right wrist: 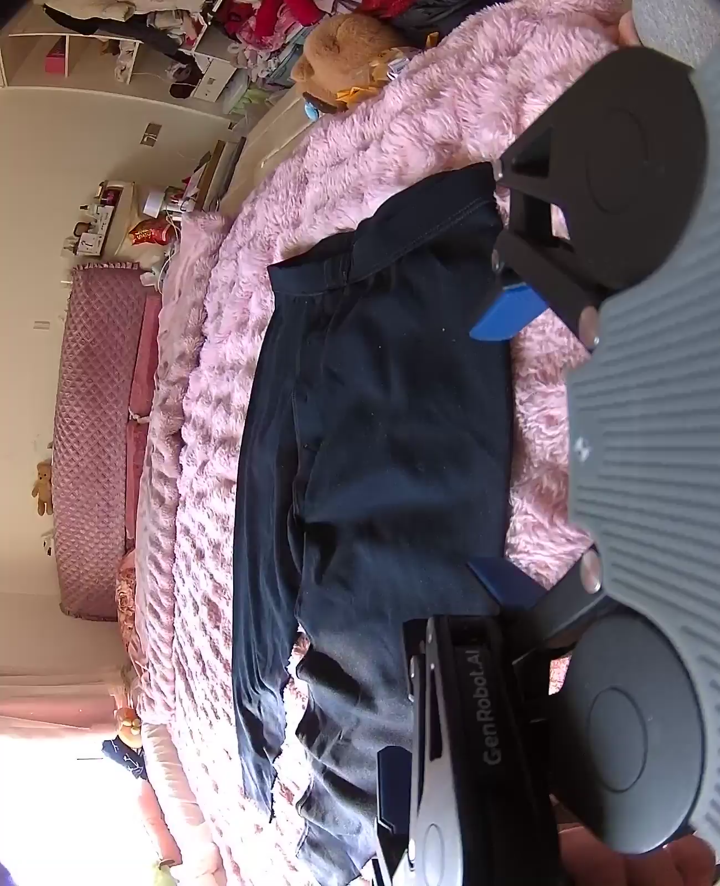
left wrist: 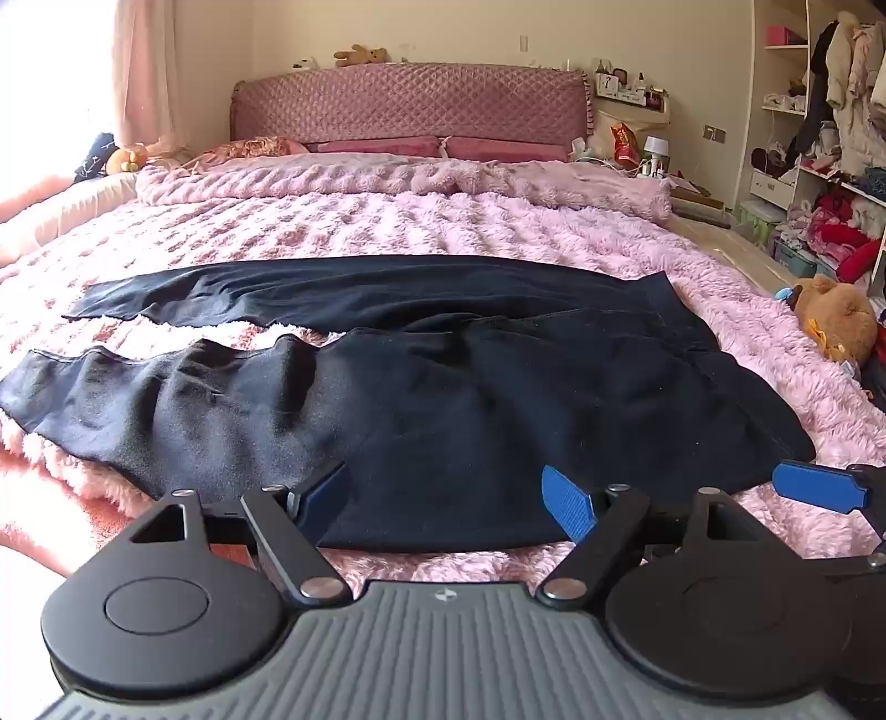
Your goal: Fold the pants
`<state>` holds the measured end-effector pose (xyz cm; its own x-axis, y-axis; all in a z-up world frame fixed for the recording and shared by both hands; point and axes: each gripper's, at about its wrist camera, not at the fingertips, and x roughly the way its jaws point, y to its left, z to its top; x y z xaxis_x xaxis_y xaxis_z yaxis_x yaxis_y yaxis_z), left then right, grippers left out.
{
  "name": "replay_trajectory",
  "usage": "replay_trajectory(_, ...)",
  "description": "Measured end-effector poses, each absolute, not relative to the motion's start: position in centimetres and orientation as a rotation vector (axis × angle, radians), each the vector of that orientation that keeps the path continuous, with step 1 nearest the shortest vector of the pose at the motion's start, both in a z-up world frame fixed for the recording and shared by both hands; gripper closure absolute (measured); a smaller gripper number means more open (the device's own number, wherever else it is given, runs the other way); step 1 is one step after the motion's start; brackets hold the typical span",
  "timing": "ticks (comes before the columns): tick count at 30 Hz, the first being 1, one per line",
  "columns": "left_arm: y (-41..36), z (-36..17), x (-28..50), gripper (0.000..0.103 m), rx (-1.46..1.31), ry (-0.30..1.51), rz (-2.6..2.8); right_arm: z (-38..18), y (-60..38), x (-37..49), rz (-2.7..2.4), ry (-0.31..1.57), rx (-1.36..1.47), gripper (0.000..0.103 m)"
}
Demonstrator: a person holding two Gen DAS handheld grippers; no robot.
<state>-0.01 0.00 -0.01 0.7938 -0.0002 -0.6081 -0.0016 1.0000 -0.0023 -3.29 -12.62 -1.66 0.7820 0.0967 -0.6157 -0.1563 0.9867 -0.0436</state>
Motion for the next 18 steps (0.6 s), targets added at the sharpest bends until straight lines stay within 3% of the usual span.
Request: replay_trajectory(18, 0.4, -0.9, 0.3, 0.011, -0.031, 0.699, -0.004, -2.5, -12.1, -2.9, 0.148, 0.680, -0.082, 0.021)
